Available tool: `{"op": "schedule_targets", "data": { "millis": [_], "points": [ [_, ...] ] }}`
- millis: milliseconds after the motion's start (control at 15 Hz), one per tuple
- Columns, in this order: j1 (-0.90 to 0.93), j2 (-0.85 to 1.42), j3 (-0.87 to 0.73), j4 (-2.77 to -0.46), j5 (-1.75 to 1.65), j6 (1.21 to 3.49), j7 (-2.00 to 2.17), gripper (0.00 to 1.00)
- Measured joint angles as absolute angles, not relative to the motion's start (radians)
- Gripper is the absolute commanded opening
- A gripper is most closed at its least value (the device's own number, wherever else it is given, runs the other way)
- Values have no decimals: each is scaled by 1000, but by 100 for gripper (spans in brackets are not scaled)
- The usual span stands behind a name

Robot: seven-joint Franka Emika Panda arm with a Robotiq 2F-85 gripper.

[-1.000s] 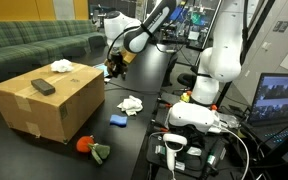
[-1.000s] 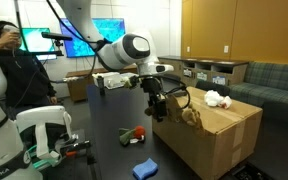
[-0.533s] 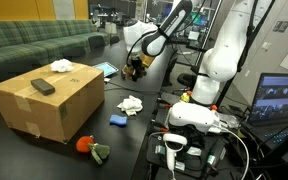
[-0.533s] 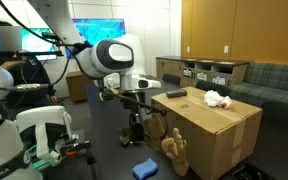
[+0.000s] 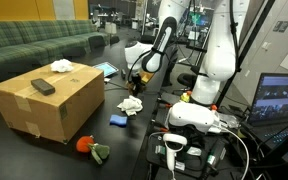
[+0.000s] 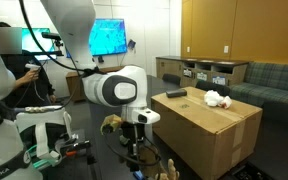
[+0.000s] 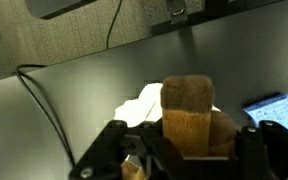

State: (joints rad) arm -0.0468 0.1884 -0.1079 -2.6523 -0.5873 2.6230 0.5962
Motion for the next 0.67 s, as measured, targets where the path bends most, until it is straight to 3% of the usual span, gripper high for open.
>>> {"op": "schedule_targets", "data": {
  "millis": [600,667],
  "points": [
    [79,534,-132,-2445,-375,2787,584,12],
    [94,547,-132,-2432,-342,2794,570,35]
  ]
}}
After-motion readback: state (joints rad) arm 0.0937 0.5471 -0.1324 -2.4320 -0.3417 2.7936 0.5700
